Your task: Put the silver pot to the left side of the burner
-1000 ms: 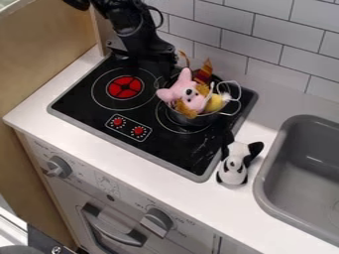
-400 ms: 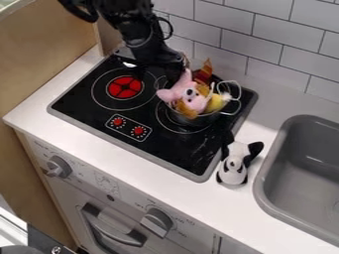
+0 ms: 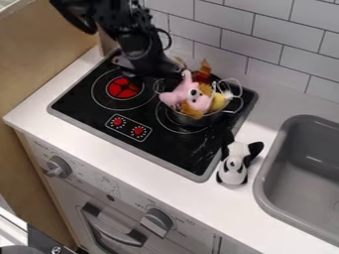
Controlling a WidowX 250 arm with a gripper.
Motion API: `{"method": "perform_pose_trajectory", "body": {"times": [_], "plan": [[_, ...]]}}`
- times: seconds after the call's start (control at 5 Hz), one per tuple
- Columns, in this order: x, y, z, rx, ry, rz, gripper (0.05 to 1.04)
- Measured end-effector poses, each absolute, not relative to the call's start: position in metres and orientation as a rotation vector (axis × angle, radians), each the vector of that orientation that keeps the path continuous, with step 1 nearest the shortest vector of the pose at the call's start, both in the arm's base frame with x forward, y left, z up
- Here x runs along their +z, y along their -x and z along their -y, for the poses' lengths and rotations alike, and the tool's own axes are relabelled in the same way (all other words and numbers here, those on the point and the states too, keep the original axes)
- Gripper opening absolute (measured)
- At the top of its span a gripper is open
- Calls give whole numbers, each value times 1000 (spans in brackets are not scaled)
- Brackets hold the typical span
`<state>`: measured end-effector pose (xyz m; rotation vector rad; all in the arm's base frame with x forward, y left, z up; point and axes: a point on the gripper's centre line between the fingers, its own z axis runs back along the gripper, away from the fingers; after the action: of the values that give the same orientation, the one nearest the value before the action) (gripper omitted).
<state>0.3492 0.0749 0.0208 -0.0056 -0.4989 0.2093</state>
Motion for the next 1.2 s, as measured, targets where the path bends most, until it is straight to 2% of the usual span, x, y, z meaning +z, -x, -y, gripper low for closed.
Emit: {"method": "perform_pose_trajectory", "body": {"times": [0.4,0.6,1.0,1.2], "plan": [[10,-340,-69,220,8,513,999],[8,-338,-66,225,10,515,950],[10,-331,-57,252,36,477,463],[13,-323,-57,233,59,441,431]]}}
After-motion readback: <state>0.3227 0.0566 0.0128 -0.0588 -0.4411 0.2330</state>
